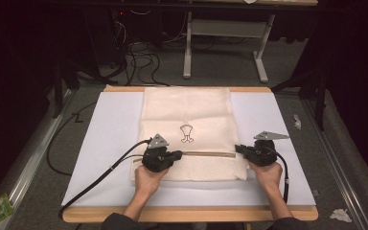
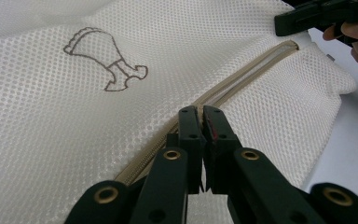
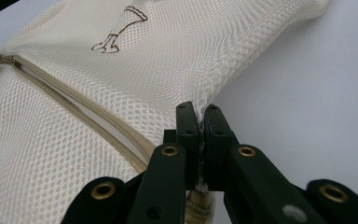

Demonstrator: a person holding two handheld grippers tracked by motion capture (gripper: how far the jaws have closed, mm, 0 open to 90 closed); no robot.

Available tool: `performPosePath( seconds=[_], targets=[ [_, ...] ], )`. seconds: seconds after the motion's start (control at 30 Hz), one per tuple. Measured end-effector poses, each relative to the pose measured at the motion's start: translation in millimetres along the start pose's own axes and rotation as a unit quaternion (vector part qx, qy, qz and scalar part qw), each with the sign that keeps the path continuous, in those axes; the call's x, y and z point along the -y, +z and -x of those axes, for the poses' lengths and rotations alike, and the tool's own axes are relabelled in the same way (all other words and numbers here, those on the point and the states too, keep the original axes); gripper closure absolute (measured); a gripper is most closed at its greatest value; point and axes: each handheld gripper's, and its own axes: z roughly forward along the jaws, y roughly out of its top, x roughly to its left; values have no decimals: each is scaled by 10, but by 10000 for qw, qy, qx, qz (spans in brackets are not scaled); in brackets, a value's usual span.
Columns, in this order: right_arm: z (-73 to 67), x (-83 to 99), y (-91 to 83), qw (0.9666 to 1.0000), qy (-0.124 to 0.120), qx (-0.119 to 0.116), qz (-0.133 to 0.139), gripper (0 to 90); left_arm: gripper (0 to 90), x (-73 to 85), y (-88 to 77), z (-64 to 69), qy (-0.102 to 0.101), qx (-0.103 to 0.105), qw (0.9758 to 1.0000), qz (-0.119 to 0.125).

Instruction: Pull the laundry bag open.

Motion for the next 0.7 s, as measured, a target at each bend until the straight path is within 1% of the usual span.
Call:
performPosePath(
  seconds=[0.23,0.33,0.63,0.7],
  targets=[
    [12,0,-5,10000,0,16,7,884,871,4,-34,-35,-47,-28,10000,40],
    [10,-1,-3,10000,14,8,11,884,870,2,-44,-37,-17,-27,10000,22],
    [12,-2,-8,10000,18,4,2,883,870,-2,-57,-37,-21,5,10000,31],
    [11,-2,-3,10000,5,-2,17,883,870,-6,-67,-37,-9,-26,10000,42]
  ],
)
